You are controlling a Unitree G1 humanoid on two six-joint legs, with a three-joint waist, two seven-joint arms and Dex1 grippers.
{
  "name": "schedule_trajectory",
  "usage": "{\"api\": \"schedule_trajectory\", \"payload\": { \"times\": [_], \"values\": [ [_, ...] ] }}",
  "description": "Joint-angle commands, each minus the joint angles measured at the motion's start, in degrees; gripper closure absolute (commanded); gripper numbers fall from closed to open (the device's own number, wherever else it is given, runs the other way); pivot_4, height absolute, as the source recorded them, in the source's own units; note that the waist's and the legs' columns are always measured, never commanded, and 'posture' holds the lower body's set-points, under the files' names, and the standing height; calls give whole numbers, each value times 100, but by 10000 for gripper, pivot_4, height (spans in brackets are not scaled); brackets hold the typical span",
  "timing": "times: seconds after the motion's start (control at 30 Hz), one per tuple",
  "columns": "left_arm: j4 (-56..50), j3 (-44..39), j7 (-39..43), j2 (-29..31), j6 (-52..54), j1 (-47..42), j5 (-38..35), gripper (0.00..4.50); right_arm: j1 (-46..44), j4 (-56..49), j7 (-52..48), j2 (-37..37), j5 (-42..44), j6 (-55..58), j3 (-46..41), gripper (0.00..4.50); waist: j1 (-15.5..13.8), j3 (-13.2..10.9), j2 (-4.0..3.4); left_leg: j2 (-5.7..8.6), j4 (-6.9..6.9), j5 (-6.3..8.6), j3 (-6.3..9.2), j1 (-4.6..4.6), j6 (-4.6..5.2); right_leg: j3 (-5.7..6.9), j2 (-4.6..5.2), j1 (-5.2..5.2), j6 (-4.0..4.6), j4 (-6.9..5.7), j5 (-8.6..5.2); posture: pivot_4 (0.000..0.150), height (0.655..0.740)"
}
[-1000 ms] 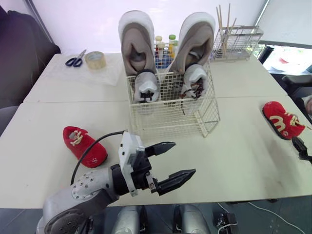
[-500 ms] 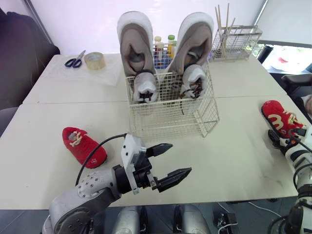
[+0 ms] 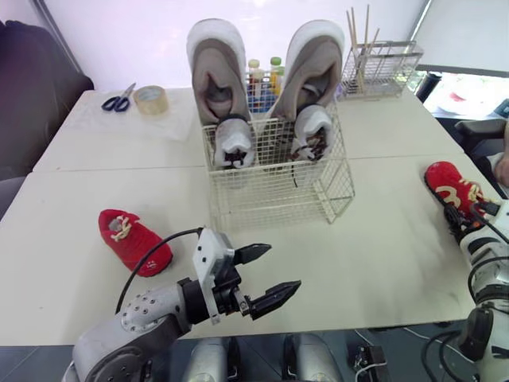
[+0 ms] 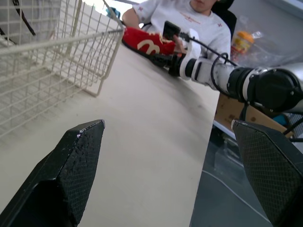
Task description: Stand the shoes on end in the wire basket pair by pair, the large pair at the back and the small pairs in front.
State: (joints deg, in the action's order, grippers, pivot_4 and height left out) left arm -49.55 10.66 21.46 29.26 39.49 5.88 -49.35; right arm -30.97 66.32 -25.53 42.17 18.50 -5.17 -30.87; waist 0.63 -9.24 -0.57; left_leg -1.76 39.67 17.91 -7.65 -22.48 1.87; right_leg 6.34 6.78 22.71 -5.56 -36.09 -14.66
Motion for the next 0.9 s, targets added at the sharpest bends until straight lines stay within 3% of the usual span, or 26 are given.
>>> {"api": "schedule_trajectory", "payload": {
  "times": [0.03, 0.2, 0.37, 0.57, 0.73, 0.83, 0.9],
  "values": [
    [-86, -296, 135, 118, -104, -53, -69, 0, -43, 63, 151, -14, 108, -205, -120, 22532, 5, 0, 0, 0, 0, 0, 0, 0, 0, 0, 0, 0, 0, 0, 0, 1500, 7400],
    [13, -1286, 327, 701, 199, 0, -1360, 0, -700, -241, 334, 411, 506, -757, -556, 22536, 21, -21, -38, 2, -1, 0, -1, -1, 0, 0, 4, 2, 0, 0, 0, 1500, 7400],
    [583, -2358, 536, 1679, 587, -53, -2785, 0, -2468, -1202, -912, 865, 281, -1100, 191, 22536, 115, -80, -167, 6, -9, -1, -24, -10, -1, -21, 5, 41, -4, -14, 2, 1500, 7400],
    [992, -3494, 447, 2440, 766, -135, -3700, 0, -3924, -3345, -3551, 655, 1117, 809, 1488, 22536, 172, -117, -100, -22, -70, -29, -8, -5, -50, -15, -33, 61, 26, -15, -18, 1500, 7400],
    [1098, -4863, 215, 2858, 994, 475, -4441, 0, -4070, -5217, -5213, 662, 2004, 2562, 2401, 22536, 131, -133, -73, -10, -60, -24, -8, -21, -40, -6, 1, 66, 26, -15, -17, 1500, 7400],
    [1255, -5608, 98, 3073, 1194, 781, -4765, 0, -4102, -5648, -5897, 721, 2194, 3036, 2693, 22536, 20, -142, -53, -7, -46, -22, 0, -41, -37, 3, 3, 76, 28, -15, -15, 1500, 7400],
    [1502, -6380, 117, 3287, 1578, 1095, -4810, 0, -3871, -6170, -6511, 1134, 2424, 3058, 3299, 22536, -13, -148, -37, -2, -45, -21, 3, -45, -36, 6, 2, 77, 29, -14, -15, 1500, 7400]
  ]
}}
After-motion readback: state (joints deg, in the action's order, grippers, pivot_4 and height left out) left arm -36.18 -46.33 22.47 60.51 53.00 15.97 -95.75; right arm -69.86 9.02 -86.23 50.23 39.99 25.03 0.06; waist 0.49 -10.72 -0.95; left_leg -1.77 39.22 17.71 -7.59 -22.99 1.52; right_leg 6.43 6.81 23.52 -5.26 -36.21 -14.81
